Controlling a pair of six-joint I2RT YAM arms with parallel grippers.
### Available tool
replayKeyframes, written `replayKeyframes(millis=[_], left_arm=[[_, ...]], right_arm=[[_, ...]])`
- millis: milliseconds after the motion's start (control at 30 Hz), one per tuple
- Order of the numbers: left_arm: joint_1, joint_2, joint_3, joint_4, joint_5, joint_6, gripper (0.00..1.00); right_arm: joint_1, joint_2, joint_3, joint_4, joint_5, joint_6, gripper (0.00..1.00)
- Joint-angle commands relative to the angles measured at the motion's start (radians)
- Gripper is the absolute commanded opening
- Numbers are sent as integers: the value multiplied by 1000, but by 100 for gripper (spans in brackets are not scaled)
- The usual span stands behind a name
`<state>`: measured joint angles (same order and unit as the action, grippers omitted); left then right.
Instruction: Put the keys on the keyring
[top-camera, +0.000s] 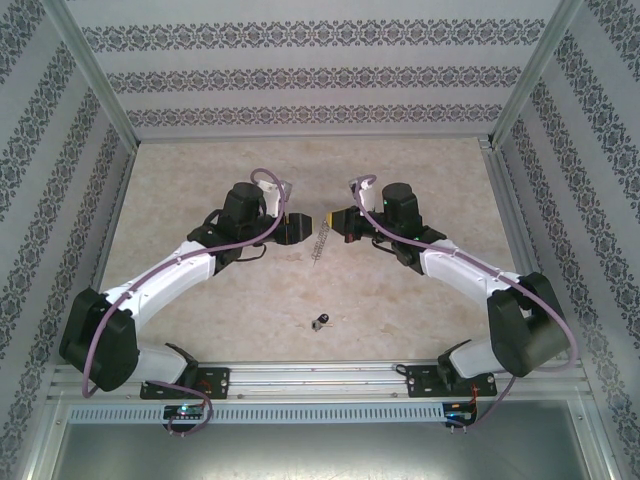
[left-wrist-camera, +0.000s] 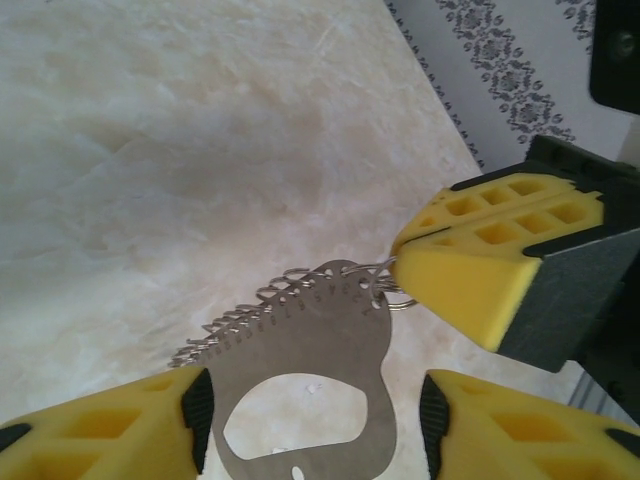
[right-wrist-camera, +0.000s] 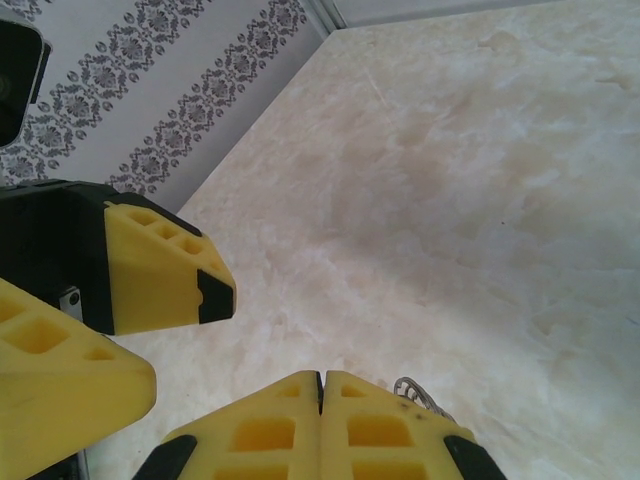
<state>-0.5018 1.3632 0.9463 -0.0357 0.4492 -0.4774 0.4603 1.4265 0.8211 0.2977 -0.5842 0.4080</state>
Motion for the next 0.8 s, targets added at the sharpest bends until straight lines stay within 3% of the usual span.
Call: replayKeyframes(millis=[0, 100, 533, 767], left_arm=[[12, 6, -22, 101, 68, -20, 53], [11, 25, -29, 139, 104, -30, 48], [12, 90, -66, 324, 206, -93, 46], [13, 28, -74, 218, 64, -36, 47]], right_arm=[[-3, -5, -19, 79, -34, 29, 0], [-3, -9, -36, 108, -41, 52, 0], [-4, -33, -82, 178, -52, 104, 0], [3, 10, -35, 150, -21, 99, 0]])
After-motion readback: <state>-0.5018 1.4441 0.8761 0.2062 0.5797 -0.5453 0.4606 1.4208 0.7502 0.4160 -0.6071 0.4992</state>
